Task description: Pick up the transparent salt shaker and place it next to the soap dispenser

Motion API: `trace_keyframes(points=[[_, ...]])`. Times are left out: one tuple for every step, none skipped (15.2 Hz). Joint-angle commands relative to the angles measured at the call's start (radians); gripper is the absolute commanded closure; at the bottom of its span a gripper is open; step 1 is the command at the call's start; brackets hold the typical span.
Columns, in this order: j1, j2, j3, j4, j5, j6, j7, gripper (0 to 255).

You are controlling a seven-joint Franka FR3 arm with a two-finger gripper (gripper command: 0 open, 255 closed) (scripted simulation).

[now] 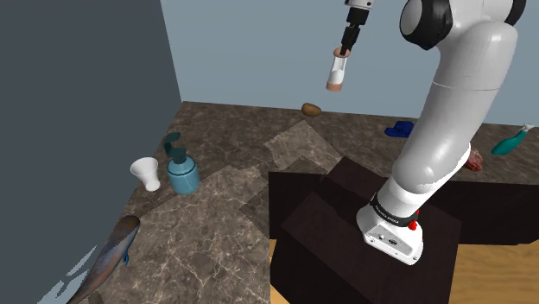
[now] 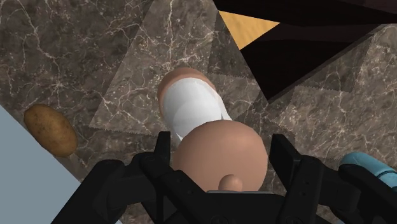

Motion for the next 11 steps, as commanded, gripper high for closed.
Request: trace_keyframes(points=[[0.041,-0.050,0.012,-0.059,-0.023,0.022,0.047,255],[0.063,-0.078,0.020,-0.092,-0.035,0.034,0.074,255],[0.083,-0.105,0.029,-0.122,-0.047,0.046,0.101,255],[0.102,-0.131,0.038,-0.151,-0.058,0.056,0.129,255],[0.119,-0.155,0.049,-0.179,-0.068,0.066,0.156,255],[0.136,-0.178,0.060,-0.204,-0.077,0.075,0.184,255],[0.151,-0.200,0.072,-0.228,-0.085,0.083,0.211,255],[0.166,-0.220,0.085,-0.251,-0.092,0.091,0.239,255],[0.180,-0.239,0.098,-0.272,-0.099,0.098,0.266,255],[0.194,-0.257,0.111,-0.292,-0.104,0.105,0.293,255],[0.206,-0.274,0.124,-0.310,-0.108,0.112,0.320,255]])
